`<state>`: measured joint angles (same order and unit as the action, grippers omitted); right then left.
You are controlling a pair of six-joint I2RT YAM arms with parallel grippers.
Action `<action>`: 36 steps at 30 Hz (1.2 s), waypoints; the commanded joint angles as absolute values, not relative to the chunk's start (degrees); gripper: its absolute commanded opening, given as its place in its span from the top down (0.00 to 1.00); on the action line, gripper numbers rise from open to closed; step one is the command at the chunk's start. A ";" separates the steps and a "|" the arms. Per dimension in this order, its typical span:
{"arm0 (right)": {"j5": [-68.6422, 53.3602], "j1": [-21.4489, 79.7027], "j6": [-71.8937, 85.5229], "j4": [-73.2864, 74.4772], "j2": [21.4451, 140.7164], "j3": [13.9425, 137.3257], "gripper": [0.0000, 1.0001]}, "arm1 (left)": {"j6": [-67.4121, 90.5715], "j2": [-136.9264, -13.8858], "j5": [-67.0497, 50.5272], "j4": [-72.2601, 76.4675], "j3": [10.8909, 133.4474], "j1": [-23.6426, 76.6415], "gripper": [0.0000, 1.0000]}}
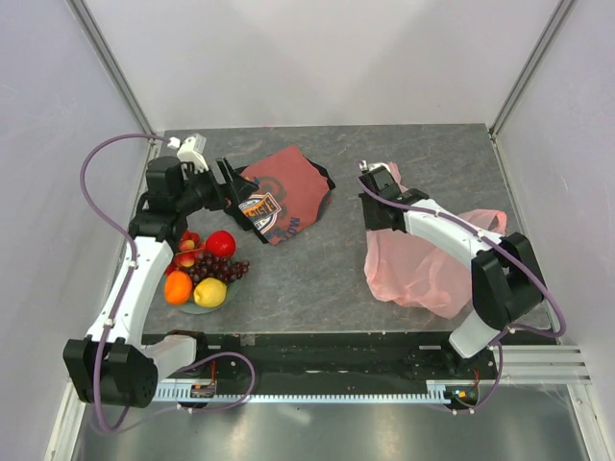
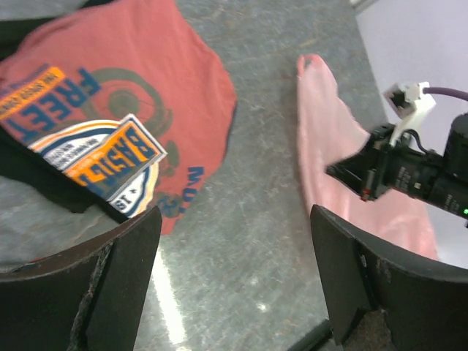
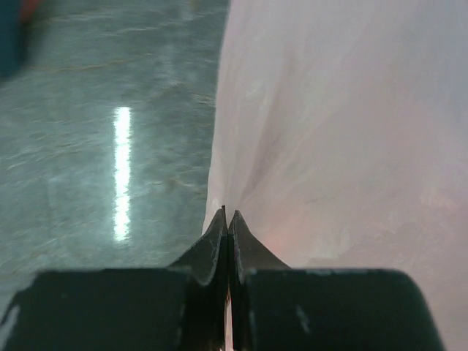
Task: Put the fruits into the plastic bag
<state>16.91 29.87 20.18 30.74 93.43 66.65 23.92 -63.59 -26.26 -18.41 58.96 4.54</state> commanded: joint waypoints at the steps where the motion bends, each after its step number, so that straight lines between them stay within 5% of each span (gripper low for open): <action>1: 5.55 32.16 9.07 19.71 91.24 70.14 1.00 | 28.03 -65.91 -34.61 -13.10 59.24 4.66 0.11; 12: -1.59 42.44 11.94 14.86 90.27 68.83 1.00 | 37.97 -72.24 -47.02 1.58 50.63 4.75 0.09; 20: 4.65 54.13 17.84 15.03 86.40 66.36 1.00 | 44.01 -74.44 -48.51 7.97 43.26 4.83 0.02; 36: 4.57 59.85 14.59 18.72 87.27 68.29 1.00 | 46.84 -79.53 -47.28 13.60 39.90 6.85 0.01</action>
